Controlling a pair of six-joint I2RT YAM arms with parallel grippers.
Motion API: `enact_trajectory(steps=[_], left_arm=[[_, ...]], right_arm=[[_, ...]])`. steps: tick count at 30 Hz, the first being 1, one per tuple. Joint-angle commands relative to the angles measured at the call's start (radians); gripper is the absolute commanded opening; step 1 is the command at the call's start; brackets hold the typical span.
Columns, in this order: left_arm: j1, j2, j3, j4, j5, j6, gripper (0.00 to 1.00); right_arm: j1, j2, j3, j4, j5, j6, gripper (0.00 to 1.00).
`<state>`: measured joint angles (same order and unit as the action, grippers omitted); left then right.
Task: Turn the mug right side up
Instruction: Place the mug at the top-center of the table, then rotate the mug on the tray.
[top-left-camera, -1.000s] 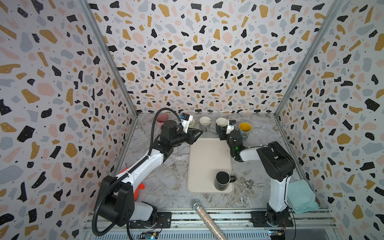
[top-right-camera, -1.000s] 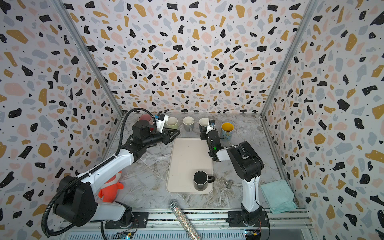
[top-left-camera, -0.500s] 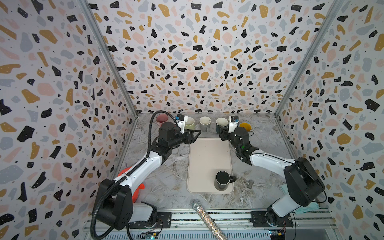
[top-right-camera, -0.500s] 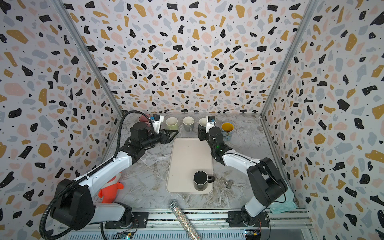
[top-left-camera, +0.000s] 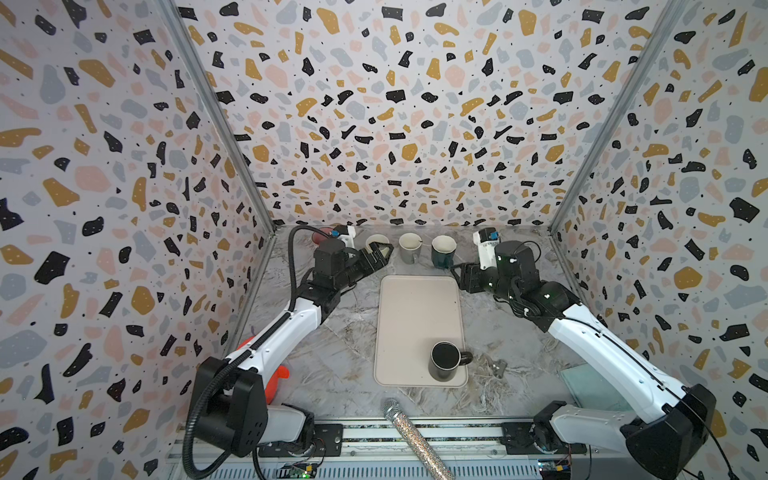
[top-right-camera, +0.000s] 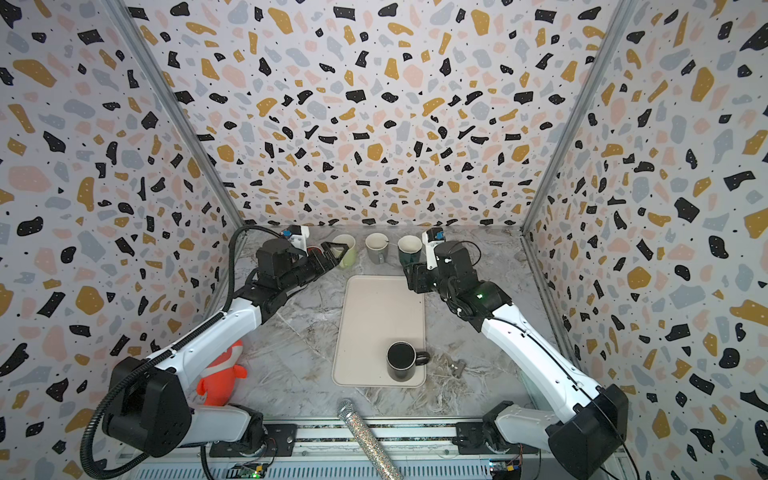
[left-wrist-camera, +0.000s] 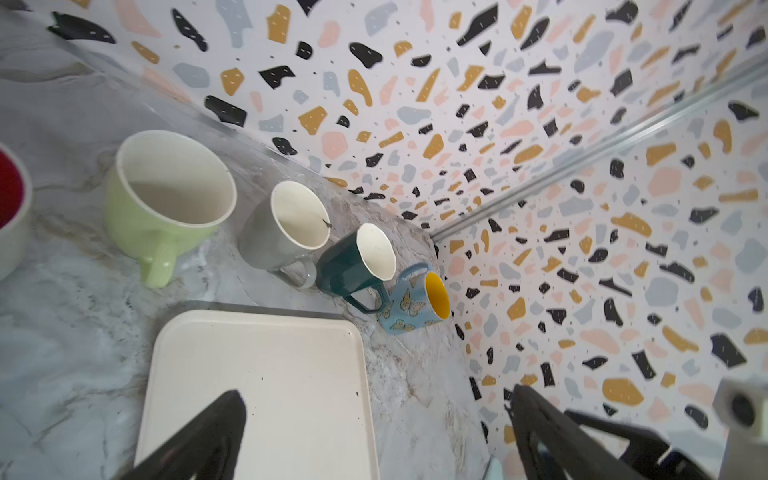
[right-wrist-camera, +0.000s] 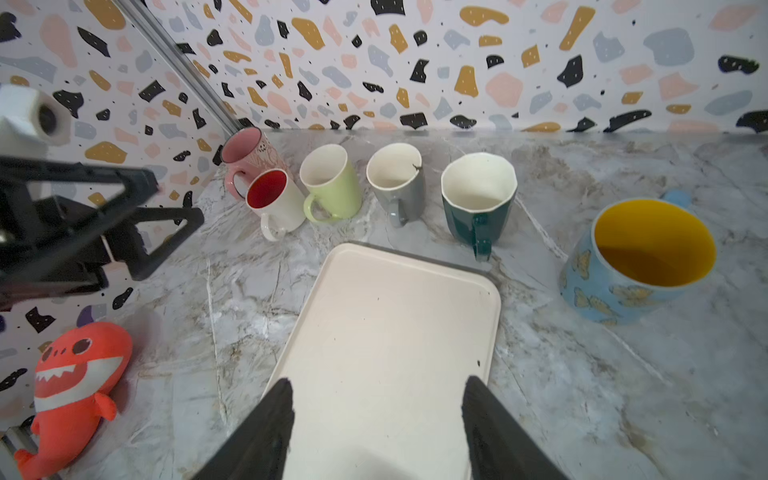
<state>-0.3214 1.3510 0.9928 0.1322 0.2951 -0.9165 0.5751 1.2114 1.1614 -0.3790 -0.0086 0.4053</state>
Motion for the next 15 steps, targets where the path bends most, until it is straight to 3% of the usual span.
enact_trajectory(steps=[1,4,8,12,15], left_arm=[[0.008,-0.067,-0.042,0.035,-0.097,-0.214,1.00],[0.007,-0.134,-0.082,0.159,-0.098,-0.229,1.00],[0.007,-0.219,-0.129,0.145,-0.214,-0.212,1.00],[0.007,-0.281,-0.180,0.168,-0.291,-0.104,1.00],[0.008,-0.311,-0.175,0.085,-0.348,-0.027,0.98]], right_arm=[[0.014,-0.020,0.001,-0.071,-0.008,0.034,0.66],[0.032,-0.021,0.015,-0.100,0.005,0.027,0.66],[0.039,-0.033,0.024,-0.139,-0.003,0.024,0.66],[0.039,-0.027,0.058,-0.244,-0.068,0.060,0.66],[0.025,0.014,0.113,-0.395,-0.146,0.122,0.66]])
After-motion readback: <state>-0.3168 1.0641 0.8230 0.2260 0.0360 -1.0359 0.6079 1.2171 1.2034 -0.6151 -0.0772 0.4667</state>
